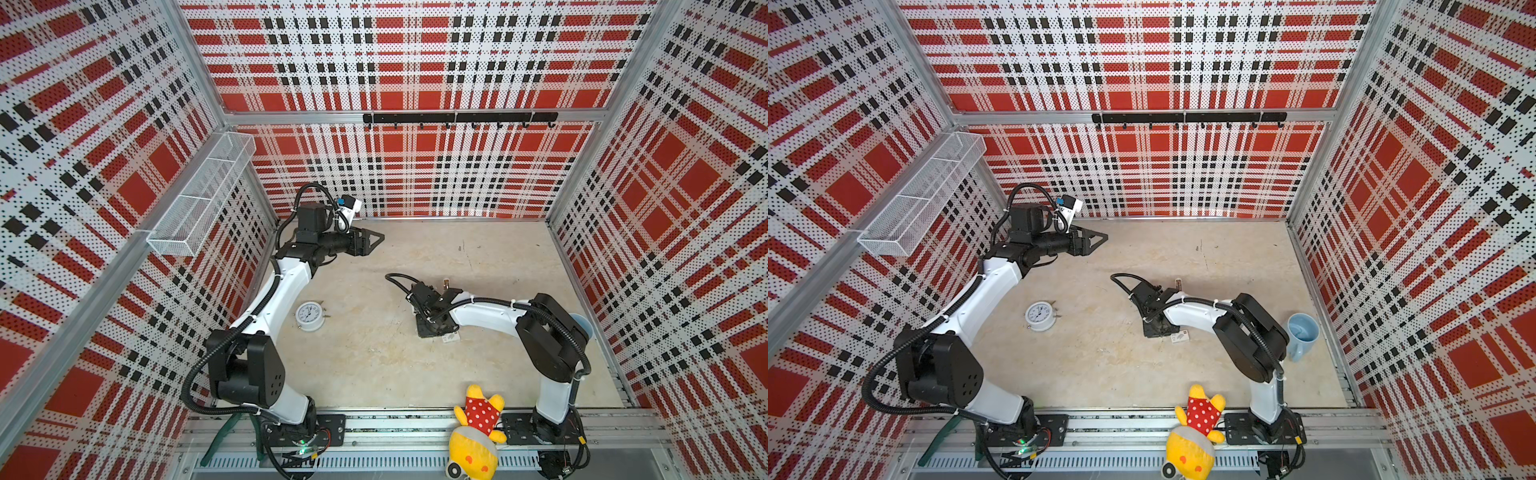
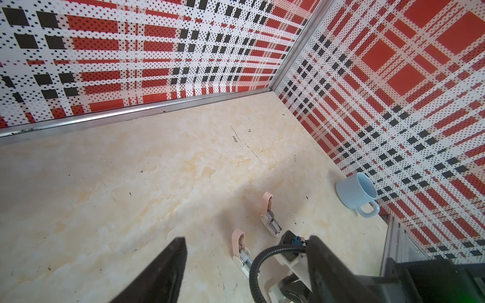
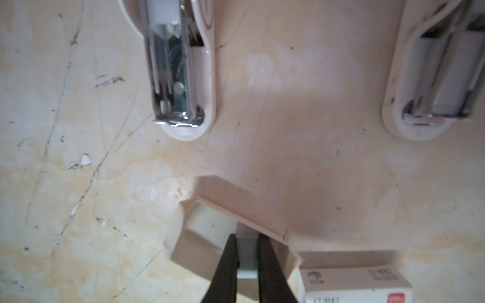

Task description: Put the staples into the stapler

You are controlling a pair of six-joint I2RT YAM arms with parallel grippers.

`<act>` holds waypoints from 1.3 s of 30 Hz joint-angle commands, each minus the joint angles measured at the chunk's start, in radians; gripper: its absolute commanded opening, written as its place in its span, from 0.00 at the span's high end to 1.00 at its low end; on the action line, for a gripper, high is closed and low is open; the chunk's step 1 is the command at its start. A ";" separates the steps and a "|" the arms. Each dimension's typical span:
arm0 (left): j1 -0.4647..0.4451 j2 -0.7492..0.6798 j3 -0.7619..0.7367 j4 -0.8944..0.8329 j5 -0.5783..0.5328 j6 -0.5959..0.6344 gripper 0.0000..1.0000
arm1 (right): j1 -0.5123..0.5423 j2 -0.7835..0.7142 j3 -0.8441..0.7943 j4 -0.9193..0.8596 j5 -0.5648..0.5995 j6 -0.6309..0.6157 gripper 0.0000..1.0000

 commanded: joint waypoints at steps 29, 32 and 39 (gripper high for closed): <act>0.034 -0.034 0.038 -0.030 0.006 -0.015 0.25 | 0.005 -0.076 0.138 0.007 0.086 -0.103 0.84; 0.035 -0.036 0.034 -0.026 0.008 -0.015 0.25 | -0.014 -0.069 0.151 0.039 0.078 -0.110 0.84; 0.036 -0.039 0.023 -0.026 0.007 -0.015 0.25 | -0.044 -0.029 0.185 0.100 0.065 -0.119 0.83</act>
